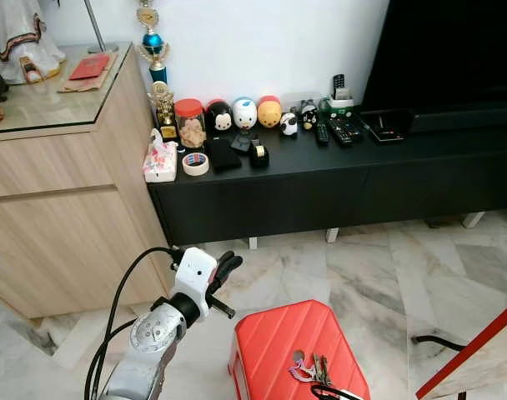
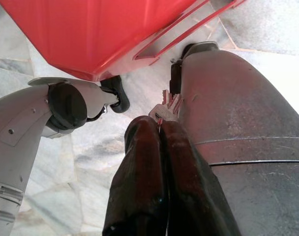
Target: Hang keys on a hook
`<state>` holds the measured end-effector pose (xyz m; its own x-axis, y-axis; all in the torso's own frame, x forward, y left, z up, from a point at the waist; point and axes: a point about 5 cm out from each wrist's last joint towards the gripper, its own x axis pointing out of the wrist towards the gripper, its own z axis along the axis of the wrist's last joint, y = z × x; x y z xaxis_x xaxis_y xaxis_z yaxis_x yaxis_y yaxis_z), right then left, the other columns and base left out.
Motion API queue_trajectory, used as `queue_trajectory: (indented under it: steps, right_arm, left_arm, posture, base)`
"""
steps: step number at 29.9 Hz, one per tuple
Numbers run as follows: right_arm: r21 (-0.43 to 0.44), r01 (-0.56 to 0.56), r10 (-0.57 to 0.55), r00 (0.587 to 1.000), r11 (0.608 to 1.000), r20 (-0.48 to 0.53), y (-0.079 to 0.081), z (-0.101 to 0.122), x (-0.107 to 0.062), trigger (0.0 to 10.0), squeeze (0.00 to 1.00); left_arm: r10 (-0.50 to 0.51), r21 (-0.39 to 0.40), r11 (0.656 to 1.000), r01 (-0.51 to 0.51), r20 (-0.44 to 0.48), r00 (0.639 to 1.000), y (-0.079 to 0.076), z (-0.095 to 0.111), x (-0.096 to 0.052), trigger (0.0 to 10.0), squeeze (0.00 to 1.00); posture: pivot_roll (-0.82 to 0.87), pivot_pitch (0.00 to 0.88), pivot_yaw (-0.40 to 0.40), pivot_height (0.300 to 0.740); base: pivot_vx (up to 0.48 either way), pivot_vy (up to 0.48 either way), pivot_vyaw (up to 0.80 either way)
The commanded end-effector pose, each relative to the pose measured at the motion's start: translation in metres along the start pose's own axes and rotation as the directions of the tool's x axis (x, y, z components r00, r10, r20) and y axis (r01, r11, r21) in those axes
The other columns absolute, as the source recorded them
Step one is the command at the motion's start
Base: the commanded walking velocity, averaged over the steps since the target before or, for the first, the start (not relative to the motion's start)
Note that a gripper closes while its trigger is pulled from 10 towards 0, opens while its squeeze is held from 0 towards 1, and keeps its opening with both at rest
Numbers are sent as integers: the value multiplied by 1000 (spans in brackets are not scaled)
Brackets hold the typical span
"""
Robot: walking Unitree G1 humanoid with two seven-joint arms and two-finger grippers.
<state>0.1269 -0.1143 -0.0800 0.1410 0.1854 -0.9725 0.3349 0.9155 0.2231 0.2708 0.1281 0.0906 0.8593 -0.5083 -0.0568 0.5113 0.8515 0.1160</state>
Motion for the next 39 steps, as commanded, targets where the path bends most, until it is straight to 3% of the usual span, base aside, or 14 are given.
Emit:
queue_trajectory:
  steps: [1,12,13,14,15,16,17,26,39]
  right_arm:
    - [-486,-633,798,484,602,358,249,81,-198,10000,0]
    - [-486,-633,798,484,602,358,249,81,-198,10000,0]
    - [-486,-633,799,482,602,360,249,81,-197,10000,0]
    - [-486,-633,799,482,602,360,249,81,-197,10000,0]
    - [-360,-383,525,649,851,551,173,124,-107,10000,0]
    - [-281,49,171,692,958,702,25,145,-46,10000,0]
    - [-281,137,113,689,950,716,-7,144,-42,10000,0]
    - [-281,138,99,719,950,688,-11,133,-34,10000,0]
    - [-301,171,56,783,938,620,-24,114,-21,10000,0]
  left_arm:
    - [-5,5,1000,5,4,1000,-1,1,-1,10000,0]
    - [-5,5,1000,5,4,1000,-1,1,-1,10000,0]
    - [-2,4,1000,2,7,1000,0,1,-1,3608,0]
    - [-2,4,1000,2,7,1000,0,1,-1,3608,0]
    - [216,-80,965,-249,-293,931,26,-76,-39,10000,0]
    - [390,-54,836,-547,-643,659,33,-155,-120,10000,0]
    - [406,-31,802,-596,-703,583,30,-167,-139,10000,0]
    - [385,-33,814,-580,-718,580,22,-171,-139,10000,0]
    - [374,-31,799,-600,-756,537,14,-181,-144,10000,0]
  posture:
    - [88,74,-41,723]
    - [88,74,-41,723]
    - [88,0,0,723]
    - [88,0,0,723]
    - [108,0,0,723]
    - [108,0,0,723]
    - [108,0,0,723]
    - [104,0,0,723]
    - [101,0,0,723]
  base:
    - [0,0,0]
    - [0,0,0]
    - [0,0,0]
    - [0,0,0]
    - [0,0,0]
    - [0,0,0]
    - [0,0,0]
    - [0,0,0]
    - [0,0,0]
